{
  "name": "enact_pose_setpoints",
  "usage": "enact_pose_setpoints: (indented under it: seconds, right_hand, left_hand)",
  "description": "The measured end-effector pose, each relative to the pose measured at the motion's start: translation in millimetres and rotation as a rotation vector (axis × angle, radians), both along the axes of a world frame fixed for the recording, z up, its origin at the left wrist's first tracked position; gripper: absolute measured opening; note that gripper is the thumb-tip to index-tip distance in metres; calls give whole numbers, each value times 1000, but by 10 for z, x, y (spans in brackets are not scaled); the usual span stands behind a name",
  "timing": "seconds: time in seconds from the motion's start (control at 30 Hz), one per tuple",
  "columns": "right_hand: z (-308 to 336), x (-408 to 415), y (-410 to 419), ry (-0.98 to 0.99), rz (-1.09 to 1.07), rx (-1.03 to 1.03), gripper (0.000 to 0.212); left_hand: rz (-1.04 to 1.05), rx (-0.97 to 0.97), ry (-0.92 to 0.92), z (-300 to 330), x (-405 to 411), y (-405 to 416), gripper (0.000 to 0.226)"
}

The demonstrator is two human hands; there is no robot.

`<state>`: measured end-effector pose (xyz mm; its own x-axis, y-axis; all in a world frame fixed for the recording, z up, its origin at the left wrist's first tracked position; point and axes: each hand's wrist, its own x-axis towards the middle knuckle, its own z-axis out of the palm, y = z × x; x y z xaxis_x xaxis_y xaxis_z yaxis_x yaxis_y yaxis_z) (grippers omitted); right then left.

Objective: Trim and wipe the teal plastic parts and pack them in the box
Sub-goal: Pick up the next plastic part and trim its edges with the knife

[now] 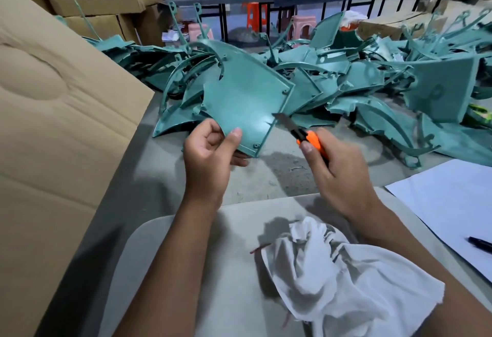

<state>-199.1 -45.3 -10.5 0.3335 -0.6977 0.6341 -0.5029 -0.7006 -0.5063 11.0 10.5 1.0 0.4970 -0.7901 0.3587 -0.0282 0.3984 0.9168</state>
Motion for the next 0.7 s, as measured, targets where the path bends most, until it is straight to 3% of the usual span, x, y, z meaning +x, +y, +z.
enact_pose_setpoints:
  seconds: [0.27,0.4,0.53,0.7]
  right_hand:
    - [-8,28,34,104,181,-22,35]
    - [2,46,69,116,152,-36,35]
    - [34,41,62,70,-4,-60,39]
    - [17,-131,-90,-62,-470,55,38]
  left_hand:
    - [-108,-49,102,55,-31,7,12]
    - [-195,-13,130,59,-2,23,12]
    - [-231,29,144,62,27,39,3]
    - [-254,25,116,54,85,74,8]
